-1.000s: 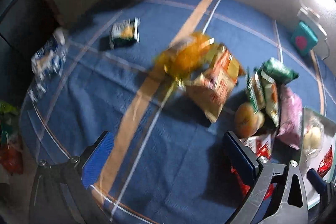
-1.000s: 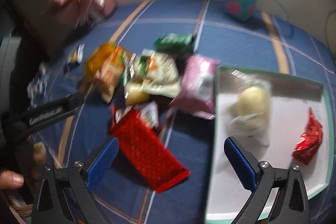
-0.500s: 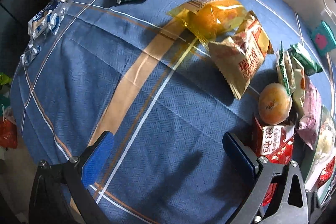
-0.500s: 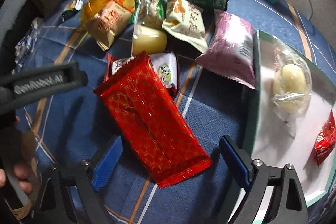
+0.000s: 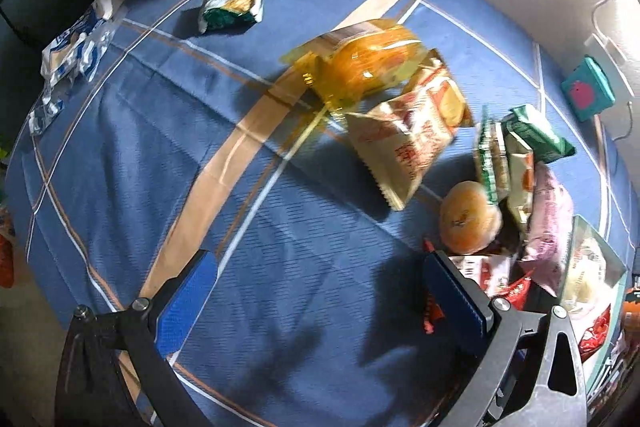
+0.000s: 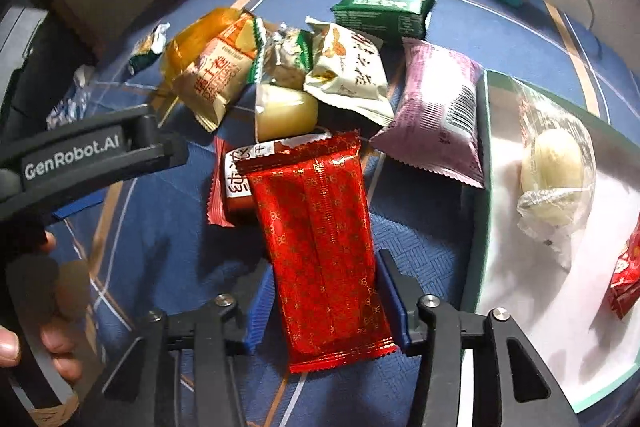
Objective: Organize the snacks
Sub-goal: 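Grasp the long red wafer bar with the right tool while the left tool grasps the milk biscuit packet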
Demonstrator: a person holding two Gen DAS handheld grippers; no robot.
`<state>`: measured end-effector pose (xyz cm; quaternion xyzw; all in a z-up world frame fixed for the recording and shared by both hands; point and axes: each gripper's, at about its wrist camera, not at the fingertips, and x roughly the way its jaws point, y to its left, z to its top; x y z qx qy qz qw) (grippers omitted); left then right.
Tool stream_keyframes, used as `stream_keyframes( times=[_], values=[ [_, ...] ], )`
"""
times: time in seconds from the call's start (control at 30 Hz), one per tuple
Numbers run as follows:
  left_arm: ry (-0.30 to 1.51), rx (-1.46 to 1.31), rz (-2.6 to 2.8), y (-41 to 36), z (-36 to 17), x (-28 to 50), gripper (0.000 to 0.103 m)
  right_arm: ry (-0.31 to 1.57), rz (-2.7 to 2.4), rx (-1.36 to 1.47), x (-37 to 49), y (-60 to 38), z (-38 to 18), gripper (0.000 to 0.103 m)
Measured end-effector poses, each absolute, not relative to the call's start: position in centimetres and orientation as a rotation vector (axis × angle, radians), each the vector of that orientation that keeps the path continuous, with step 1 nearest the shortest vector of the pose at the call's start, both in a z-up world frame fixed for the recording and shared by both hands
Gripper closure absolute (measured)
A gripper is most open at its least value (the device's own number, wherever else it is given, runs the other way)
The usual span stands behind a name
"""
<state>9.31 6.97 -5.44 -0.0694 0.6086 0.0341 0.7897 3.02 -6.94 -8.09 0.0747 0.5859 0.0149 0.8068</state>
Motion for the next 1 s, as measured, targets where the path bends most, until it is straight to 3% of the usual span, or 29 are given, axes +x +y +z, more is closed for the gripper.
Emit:
stream_keyframes(
  times=[0.47,0.8,1.0],
  values=[
    [1.296,-0.160,-0.043,1.9,-3.9,9.6,0.000,1.159,-0.003,0.319,0.8,-11.8,-3.1,0.054],
    [1.352,-0.140,-0.150,-2.5,-6.2,9.8,0.001,1.092,-0.216,0.322,-0.1,-17.2,-0.9,0.054],
    [1.389,-0.140,-0.177,-4.2,-7.5,9.9,0.013,1.080,-0.255,0.405,-0.9,-19.5,-0.8,0.054]
  ],
)
